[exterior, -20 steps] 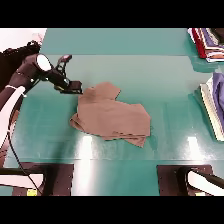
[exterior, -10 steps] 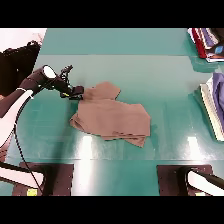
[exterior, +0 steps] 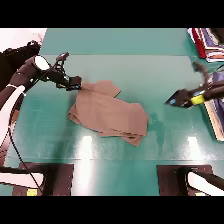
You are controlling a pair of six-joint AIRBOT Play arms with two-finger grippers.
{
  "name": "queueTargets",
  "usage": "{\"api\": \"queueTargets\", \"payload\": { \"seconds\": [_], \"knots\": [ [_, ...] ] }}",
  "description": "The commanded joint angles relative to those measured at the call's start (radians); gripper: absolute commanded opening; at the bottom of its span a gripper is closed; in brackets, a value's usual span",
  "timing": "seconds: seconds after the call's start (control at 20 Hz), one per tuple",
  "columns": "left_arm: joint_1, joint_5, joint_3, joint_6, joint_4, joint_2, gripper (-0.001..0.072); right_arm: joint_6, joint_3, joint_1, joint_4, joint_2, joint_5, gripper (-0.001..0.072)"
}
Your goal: Fold the shirts.
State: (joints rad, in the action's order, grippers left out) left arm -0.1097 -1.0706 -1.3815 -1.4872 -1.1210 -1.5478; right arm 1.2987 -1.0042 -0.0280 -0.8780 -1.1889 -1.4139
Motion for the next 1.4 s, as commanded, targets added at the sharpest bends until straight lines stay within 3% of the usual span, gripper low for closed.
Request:
{"api": "queueTargets", "payload": {
  "seconds": [0.0, 0.15, 0.25, 0.3, 0.35, 0.4, 0.55, 0.7, 1.0, 1.35],
  "knots": [
    [0.000, -0.025, -0.018, 0.003, 0.000, 0.013, 0.0028, -0.029, 0.183, -0.119, 0.076, -0.020, 0.217, 0.0478],
    [0.000, -0.040, -0.018, 0.003, 0.000, 0.013, 0.0028, -0.028, 0.156, -0.243, 0.075, -0.114, 0.259, 0.0472],
    [0.000, -0.050, -0.018, 0.004, 0.000, 0.013, 0.0028, -0.029, 0.101, -0.299, 0.073, -0.175, 0.280, 0.0426],
    [0.000, -0.058, -0.018, 0.004, 0.000, 0.013, 0.0028, -0.029, 0.071, -0.318, 0.070, -0.200, 0.296, 0.0336],
    [0.000, -0.069, -0.018, 0.005, -0.001, 0.013, 0.0028, -0.030, 0.040, -0.328, 0.058, -0.217, 0.301, 0.0132],
    [0.000, -0.076, -0.018, 0.004, -0.001, 0.014, 0.0027, -0.039, 0.006, -0.336, 0.034, -0.229, 0.296, 0.0017],
    [0.000, -0.051, -0.018, 0.005, -0.008, 0.086, 0.0027, -0.042, -0.095, -0.330, -0.051, -0.201, 0.259, 0.0016],
    [0.000, 0.018, -0.040, 0.029, -0.051, 0.276, 0.0027, -0.042, -0.223, -0.298, -0.100, -0.079, 0.200, 0.0015],
    [0.000, 0.008, -0.323, 0.054, -0.048, 0.623, 0.0027, -0.042, -0.523, -0.188, -0.121, 0.216, 0.121, 0.0016],
    [0.000, -0.012, -0.596, 0.055, 0.063, 0.678, 0.0027, 0.023, -0.762, -0.060, -0.120, 0.355, 0.055, 0.0015]
  ]
}}
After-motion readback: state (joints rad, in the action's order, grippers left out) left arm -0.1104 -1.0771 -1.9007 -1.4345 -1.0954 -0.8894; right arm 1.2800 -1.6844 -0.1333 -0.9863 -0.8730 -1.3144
